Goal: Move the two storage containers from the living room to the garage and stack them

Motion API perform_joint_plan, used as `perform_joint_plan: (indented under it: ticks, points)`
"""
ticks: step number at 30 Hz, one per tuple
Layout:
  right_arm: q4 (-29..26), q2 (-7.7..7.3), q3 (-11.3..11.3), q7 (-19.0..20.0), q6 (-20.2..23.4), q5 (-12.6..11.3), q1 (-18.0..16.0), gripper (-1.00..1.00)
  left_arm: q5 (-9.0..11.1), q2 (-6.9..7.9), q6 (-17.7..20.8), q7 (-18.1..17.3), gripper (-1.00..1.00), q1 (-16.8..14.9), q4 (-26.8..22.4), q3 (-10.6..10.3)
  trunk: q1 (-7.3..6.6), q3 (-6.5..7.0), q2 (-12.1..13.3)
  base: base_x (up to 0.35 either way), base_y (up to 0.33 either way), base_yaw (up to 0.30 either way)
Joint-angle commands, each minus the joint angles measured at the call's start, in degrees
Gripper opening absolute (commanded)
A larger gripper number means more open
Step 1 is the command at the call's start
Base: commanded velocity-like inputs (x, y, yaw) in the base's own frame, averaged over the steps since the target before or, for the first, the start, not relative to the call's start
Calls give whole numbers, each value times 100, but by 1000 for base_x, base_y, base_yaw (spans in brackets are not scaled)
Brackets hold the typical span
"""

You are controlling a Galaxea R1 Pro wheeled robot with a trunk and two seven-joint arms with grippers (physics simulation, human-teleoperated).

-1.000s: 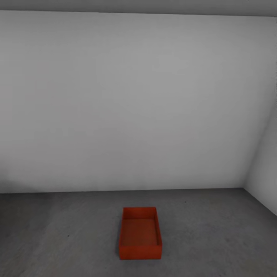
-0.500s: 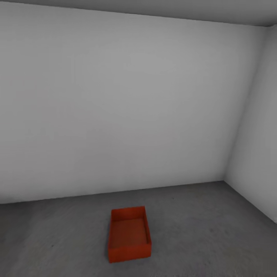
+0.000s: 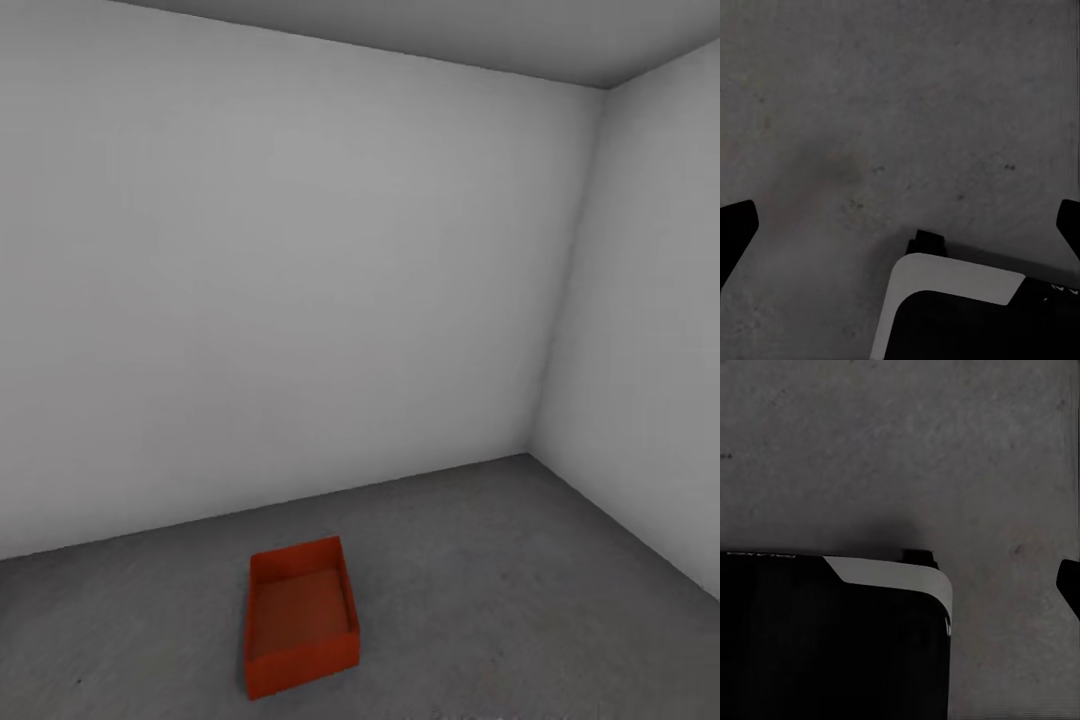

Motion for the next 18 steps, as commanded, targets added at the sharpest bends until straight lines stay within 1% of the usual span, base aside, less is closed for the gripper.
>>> perform_joint_plan:
  ticks: [1, 18]
  points:
    - [18, 1, 43, -12, -28, -12, -9, 100, 35, 0, -19, 6, 100, -3, 2, -5, 1, -8, -6, 0, 0, -296]
    - [18, 6, 43, 25, -25, -12, -9, 100, 35, 0, -19, 6, 100, -3, 2, 2, 1, 58, -6, 0, 0, -286]
